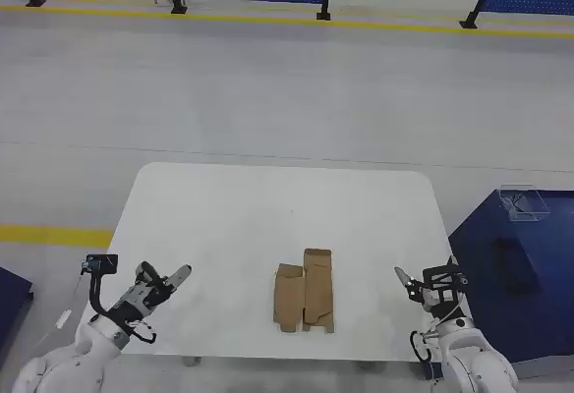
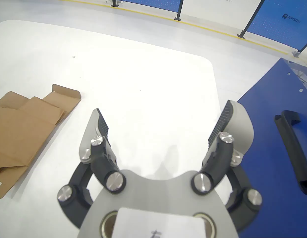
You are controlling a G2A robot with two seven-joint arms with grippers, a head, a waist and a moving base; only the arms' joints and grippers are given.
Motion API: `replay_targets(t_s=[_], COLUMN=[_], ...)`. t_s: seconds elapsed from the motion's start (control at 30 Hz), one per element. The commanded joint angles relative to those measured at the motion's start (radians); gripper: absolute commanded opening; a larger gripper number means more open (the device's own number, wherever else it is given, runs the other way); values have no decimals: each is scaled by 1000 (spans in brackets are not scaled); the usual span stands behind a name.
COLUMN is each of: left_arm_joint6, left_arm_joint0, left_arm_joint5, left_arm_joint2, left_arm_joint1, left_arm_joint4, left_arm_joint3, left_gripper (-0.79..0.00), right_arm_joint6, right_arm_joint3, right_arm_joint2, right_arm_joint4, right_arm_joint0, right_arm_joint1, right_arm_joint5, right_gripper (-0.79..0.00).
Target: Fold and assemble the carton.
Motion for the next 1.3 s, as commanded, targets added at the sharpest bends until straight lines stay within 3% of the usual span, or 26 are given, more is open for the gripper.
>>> replay_targets(t_s=[0.0,0.1,0.23,0.37,0.47,0.8,0.93,0.97,1.0,1.07,1.13,1.2,1.27], left_arm_joint6=[-268,-584,-689,-694,-658,-558,-513,-506,-512,-500,-490,-469,-464], left_arm_joint0=[-97,-277,-454,-561,-607,-700,-720,-723,-729,-744,-757,-770,-781], left_arm_joint5=[48,155,135,76,7,-120,-149,-153,-151,-160,-165,-165,-162], left_arm_joint2=[19,109,259,424,516,674,708,718,728,745,765,783,797], left_arm_joint1=[6,8,-8,-37,-61,-118,-138,-143,-148,-158,-167,-177,-187], left_arm_joint4=[-295,-531,-546,-492,-464,-467,-487,-495,-503,-505,-498,-485,-493], left_arm_joint3=[81,268,506,673,748,920,973,985,997,1022,1041,1063,1086], left_gripper=[0,0,0,0,0,-111,-231,-339,-388,-391,-474,-508,-736], right_arm_joint6=[0,0,0,0,0,0,0,0,0,0,0,0,0], right_arm_joint3=[0,0,0,0,0,0,0,0,0,0,0,0,0], right_arm_joint2=[0,0,0,0,0,0,0,0,0,0,0,0,0], right_arm_joint4=[0,0,0,0,0,0,0,0,0,0,0,0,0], right_arm_joint0=[0,0,0,0,0,0,0,0,0,0,0,0,0], right_arm_joint1=[0,0,0,0,0,0,0,0,0,0,0,0,0], right_arm_joint5=[0,0,0,0,0,0,0,0,0,0,0,0,0], right_gripper=[0,0,0,0,0,0,0,0,0,0,0,0,0])
